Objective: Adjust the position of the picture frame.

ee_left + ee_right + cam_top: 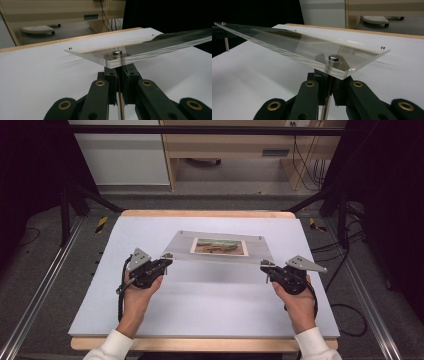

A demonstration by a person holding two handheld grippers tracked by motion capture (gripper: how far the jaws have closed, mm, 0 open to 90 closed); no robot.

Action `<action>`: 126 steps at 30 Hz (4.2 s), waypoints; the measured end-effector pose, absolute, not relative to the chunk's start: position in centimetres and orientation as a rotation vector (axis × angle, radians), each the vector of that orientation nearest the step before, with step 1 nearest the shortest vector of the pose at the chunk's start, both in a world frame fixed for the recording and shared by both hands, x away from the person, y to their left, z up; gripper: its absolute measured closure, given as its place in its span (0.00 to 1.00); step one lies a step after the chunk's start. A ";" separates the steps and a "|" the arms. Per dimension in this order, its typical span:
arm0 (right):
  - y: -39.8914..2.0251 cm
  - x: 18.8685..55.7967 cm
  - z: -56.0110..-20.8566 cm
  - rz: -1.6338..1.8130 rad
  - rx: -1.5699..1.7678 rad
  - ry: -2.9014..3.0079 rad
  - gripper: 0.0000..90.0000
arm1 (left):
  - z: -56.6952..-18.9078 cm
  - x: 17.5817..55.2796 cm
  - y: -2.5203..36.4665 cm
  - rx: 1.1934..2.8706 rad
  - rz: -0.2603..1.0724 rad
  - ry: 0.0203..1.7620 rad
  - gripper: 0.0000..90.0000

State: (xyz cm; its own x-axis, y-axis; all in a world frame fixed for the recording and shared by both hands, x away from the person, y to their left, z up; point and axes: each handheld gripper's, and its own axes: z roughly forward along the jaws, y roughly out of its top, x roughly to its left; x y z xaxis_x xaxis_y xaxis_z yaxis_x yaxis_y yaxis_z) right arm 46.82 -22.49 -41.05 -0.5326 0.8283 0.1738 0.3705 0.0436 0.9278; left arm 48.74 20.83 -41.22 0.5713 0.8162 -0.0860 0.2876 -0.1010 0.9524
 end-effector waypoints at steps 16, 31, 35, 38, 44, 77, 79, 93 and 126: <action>-20.2 47.8 -41.1 1.521 1.171 1.952 0.93 | -41.4 47.3 23.0 1.656 0.617 0.961 0.92; -19.4 48.2 -42.1 1.511 1.198 1.962 0.93 | -42.2 47.1 23.5 1.672 0.634 0.978 0.91; -19.2 48.4 -42.2 1.509 1.195 1.965 0.93 | -42.4 47.2 23.7 1.668 0.636 0.982 0.91; -19.1 48.5 -42.3 1.500 1.203 1.963 0.93 | -42.5 47.2 23.7 1.670 0.641 0.980 0.91; -19.1 48.8 -42.5 1.492 1.210 1.955 0.93 | -43.0 47.6 23.5 1.659 0.643 0.986 0.91; -19.2 48.0 -46.5 1.312 1.280 2.147 0.94 | -46.6 47.2 23.2 1.878 0.578 1.028 0.92; -19.2 48.0 -46.5 1.311 1.283 2.147 0.94 | -46.6 47.2 23.2 1.881 0.576 1.028 0.92; -19.1 47.9 -47.1 1.253 1.292 2.195 0.94 | -47.2 47.2 23.2 1.927 0.550 1.043 0.92; -20.9 46.7 -46.0 1.340 1.342 2.171 0.25 | -46.0 46.6 25.8 1.837 0.479 1.064 0.20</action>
